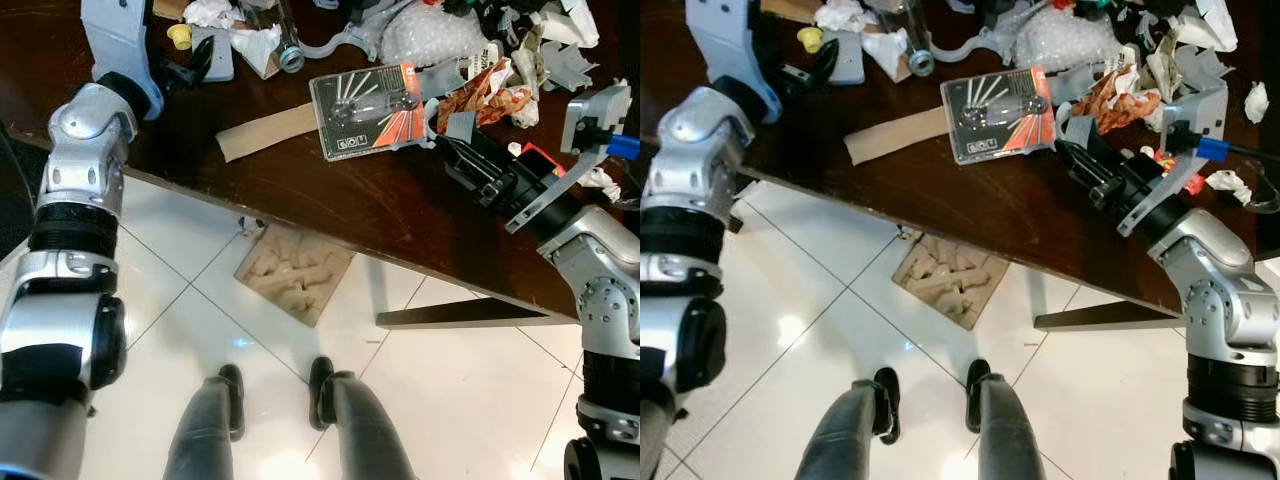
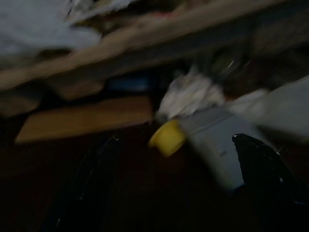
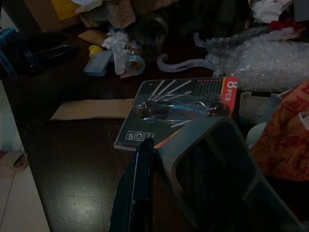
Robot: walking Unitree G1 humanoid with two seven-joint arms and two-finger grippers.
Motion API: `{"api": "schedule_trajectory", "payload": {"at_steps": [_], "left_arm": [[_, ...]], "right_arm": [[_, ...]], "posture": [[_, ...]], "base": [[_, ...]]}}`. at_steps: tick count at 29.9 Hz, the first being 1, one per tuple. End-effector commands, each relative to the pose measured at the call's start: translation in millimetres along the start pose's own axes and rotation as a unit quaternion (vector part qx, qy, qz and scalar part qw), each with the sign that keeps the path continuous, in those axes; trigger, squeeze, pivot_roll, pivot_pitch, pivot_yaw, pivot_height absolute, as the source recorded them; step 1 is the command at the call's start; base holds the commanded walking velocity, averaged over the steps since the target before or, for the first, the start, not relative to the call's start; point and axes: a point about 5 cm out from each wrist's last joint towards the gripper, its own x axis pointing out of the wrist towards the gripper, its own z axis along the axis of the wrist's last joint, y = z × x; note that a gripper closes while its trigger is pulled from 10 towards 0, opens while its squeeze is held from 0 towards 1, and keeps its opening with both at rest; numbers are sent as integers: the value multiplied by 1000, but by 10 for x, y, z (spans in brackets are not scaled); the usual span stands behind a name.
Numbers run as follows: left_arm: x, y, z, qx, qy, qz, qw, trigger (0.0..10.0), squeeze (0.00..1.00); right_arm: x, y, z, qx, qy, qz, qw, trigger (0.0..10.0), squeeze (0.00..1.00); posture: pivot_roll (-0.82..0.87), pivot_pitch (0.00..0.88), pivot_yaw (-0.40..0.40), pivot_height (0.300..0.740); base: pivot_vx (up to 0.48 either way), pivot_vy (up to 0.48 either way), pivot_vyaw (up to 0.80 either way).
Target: Picking trash to rubbish bin
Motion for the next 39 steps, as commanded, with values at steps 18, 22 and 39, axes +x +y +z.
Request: {"api": "schedule_trajectory", "payload": {"at_steps": [18, 22, 39], "left_arm": [[-42, 232, -148, 25, 29, 64, 997, 10000, 0], [-32, 263, -135, 24, 26, 68, 997, 10000, 0], [64, 146, -154, -29, 22, 52, 998, 10000, 0]], "right_arm": [[-56, 9, -23, 11, 7, 1, 1000, 0, 0], [-62, 10, -16, 11, 8, 1, 1000, 0, 0], [-98, 23, 4, 13, 18, 2, 1000, 0, 0]], "posture": [[-115, 484, -161, 740], [-122, 487, -165, 740], [-144, 516, -177, 740]], "base": [[0, 0, 0], [0, 0, 0], [0, 0, 0]]}}
